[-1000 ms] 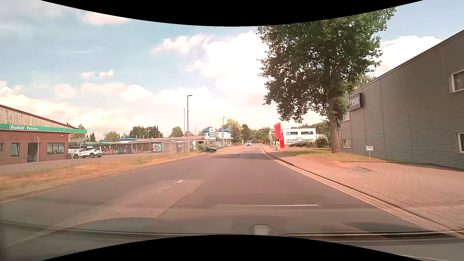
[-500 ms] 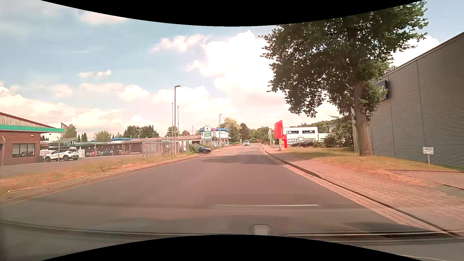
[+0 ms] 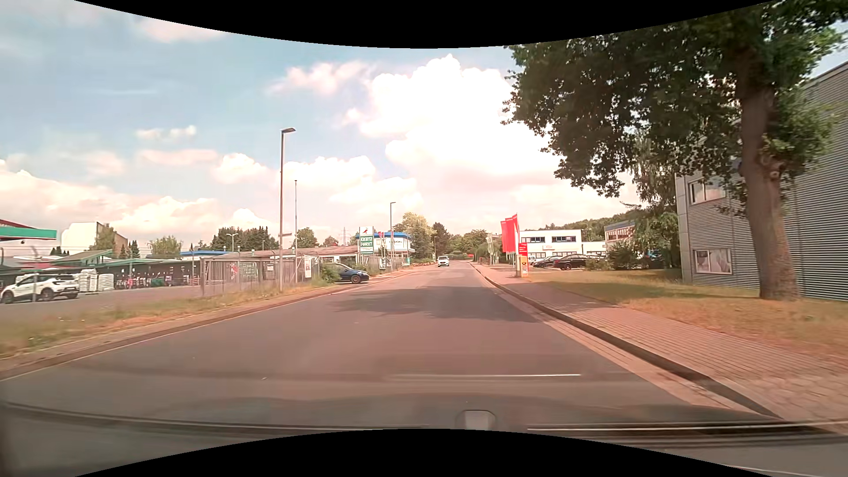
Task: Follow the waypoints while adhering to traffic rules and regulations
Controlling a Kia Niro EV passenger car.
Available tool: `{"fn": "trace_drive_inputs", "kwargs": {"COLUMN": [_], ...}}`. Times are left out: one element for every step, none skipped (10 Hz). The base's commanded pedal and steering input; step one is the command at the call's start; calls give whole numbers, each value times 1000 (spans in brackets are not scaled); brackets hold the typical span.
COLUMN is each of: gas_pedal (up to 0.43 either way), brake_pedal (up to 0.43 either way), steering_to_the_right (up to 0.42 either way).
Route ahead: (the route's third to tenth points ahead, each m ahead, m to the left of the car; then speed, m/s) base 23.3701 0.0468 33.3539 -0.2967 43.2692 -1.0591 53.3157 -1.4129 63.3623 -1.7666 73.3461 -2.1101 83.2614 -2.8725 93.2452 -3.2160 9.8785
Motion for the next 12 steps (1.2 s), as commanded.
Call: {"fn": "trace_drive_inputs", "kwargs": {"gas_pedal": [150,138,130,130,98,79,79,79,67,67,67,67], "brake_pedal": [0,0,0,0,0,0,0,0,0,0,0,0], "steering_to_the_right": [15,14,13,12,11,11,10,10,10,10,10,9]}}
